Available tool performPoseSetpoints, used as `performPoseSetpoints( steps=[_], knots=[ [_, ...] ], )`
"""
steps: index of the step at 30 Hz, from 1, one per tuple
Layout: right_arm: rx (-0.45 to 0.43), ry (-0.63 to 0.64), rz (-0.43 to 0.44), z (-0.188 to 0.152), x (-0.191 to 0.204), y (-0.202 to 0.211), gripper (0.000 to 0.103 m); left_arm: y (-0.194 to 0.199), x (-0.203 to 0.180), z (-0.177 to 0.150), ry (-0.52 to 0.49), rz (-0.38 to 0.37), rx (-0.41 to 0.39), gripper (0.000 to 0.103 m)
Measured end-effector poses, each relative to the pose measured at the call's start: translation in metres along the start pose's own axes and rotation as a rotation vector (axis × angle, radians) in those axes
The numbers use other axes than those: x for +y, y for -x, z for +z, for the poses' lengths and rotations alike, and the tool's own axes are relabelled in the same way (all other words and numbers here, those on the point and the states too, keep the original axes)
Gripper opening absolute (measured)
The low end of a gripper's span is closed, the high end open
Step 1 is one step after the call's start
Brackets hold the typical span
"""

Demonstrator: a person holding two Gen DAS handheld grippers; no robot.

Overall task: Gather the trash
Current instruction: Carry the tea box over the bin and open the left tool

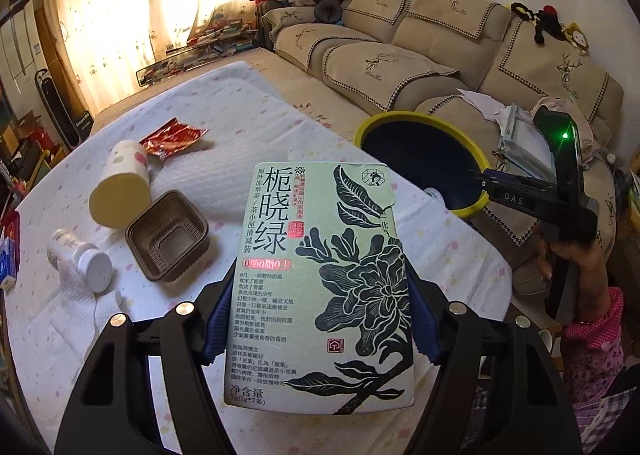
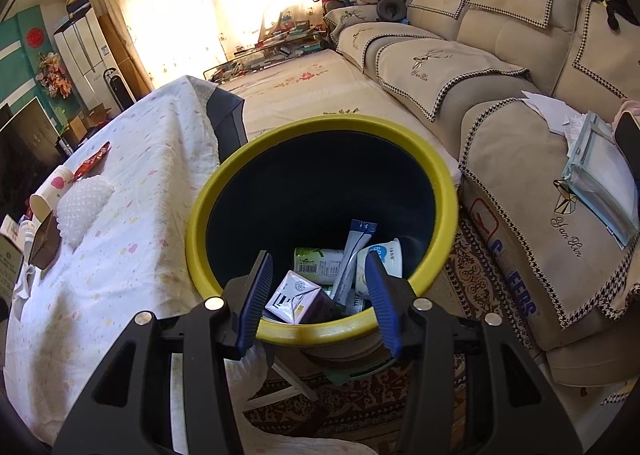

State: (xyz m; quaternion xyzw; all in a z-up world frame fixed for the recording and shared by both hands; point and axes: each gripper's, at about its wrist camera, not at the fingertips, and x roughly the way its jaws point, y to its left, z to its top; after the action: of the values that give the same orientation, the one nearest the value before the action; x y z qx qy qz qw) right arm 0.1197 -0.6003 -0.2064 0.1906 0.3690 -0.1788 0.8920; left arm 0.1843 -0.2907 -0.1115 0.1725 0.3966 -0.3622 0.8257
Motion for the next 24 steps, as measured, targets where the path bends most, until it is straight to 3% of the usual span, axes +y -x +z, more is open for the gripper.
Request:
performPoseSetpoints(
  steps=[9, 16, 24],
  knots=[
    [-0.058, -0.047, -0.03, 0.004, -0.033, 0.026, 0.048, -0.03, -0.045, 0.065, -0.094, -0.081, -0.032, 0.071],
    [-0.052, -0.102, -0.061, 0.002, -0.063, 0.027, 0.048, -0.081, -0.087, 0.115, -0.153, -0.136, 0.006, 0.071],
    [-0.043, -0.135, -0.074, -0.003, -0.081, 0.026, 0.049, -0.138, -0.121, 0.147, -0.176, -0.155, 0.046, 0.072]
  ],
)
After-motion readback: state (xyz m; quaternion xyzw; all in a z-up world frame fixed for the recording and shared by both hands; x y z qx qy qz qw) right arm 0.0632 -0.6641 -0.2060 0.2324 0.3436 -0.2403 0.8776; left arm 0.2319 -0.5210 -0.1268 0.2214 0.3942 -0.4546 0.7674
